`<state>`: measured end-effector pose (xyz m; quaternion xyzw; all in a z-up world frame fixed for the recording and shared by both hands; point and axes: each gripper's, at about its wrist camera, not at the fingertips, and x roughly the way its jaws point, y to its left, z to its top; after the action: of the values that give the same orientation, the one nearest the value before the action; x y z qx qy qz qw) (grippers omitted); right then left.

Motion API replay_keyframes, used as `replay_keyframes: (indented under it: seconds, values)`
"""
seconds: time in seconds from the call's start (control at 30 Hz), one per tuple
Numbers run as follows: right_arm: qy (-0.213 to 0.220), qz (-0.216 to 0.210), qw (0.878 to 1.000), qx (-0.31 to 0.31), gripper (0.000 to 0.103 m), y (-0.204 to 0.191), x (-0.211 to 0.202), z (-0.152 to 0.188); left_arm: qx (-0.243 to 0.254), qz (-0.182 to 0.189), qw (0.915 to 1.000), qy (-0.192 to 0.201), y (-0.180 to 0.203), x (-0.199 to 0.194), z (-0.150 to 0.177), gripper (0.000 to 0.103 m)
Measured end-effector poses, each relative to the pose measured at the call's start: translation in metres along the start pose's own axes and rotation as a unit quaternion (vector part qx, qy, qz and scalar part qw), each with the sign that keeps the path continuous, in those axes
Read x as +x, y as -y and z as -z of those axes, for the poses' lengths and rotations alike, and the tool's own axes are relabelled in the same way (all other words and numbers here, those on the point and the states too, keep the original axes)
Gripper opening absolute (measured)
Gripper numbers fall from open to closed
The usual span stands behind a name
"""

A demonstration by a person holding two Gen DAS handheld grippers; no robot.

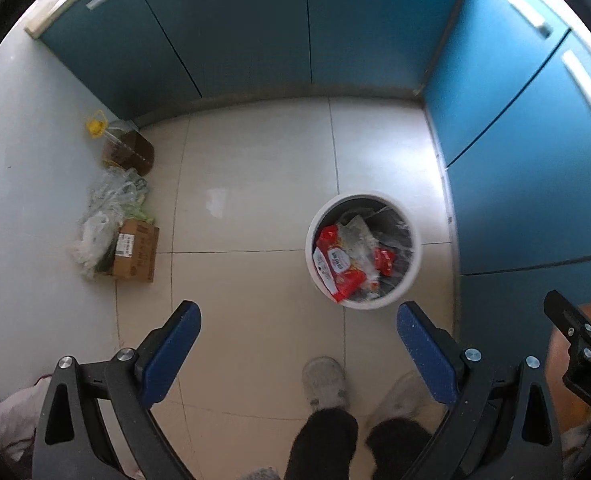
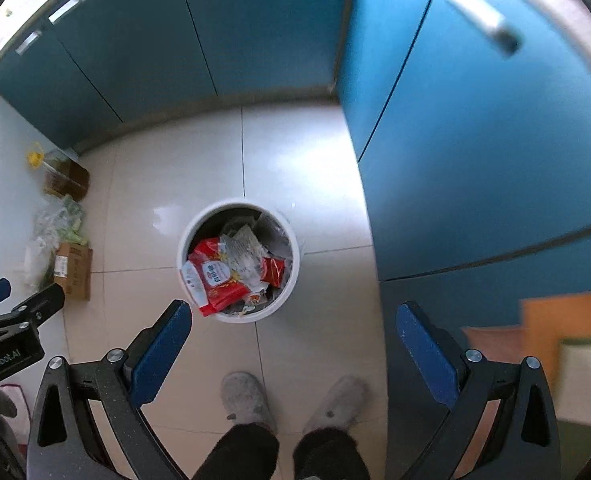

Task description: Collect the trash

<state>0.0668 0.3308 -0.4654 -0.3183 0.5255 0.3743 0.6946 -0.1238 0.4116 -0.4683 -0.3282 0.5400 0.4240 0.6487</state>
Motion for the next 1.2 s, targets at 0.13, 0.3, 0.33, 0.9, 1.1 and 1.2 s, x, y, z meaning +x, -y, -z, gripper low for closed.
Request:
replay_keyframes:
  seconds: [0.13, 0.3, 0.33, 0.9, 1.1, 1.2]
  values:
    - [0.028, -0.012, 1.000, 0.006, 0.103, 0.015, -0.082, 0.013, -0.007, -0.001, 0.9995, 0.032, 0.001, -0.074, 0.017, 0.100]
    - [0.056, -0.042, 0.997, 0.008, 0.103, 0.039, -0.184, 0.037, -0.021, 0.002, 0.9967, 0.078, 0.006, -0.168, 0.045, 0.100]
    - [0.061, -0.047, 0.997, 0.005, 0.103, 0.040, -0.196, 0.042, -0.023, 0.003, 0.9962, 0.084, 0.007, -0.182, 0.051, 0.100]
    - [0.122, -0.128, 0.984, -0.038, 0.103, 0.092, -0.401, 0.119, -0.052, 0.070, 0.9856, 0.145, 0.024, -0.355, 0.148, 0.100]
    - [0.116, -0.156, 0.980, -0.050, 0.103, 0.095, -0.430, 0.134, -0.046, 0.100, 0.9834, 0.144, 0.015, -0.378, 0.163, 0.100]
    - [0.117, -0.162, 0.978, -0.052, 0.103, 0.092, -0.439, 0.140, -0.042, 0.110, 0.9813, 0.152, 0.008, -0.387, 0.167, 0.100]
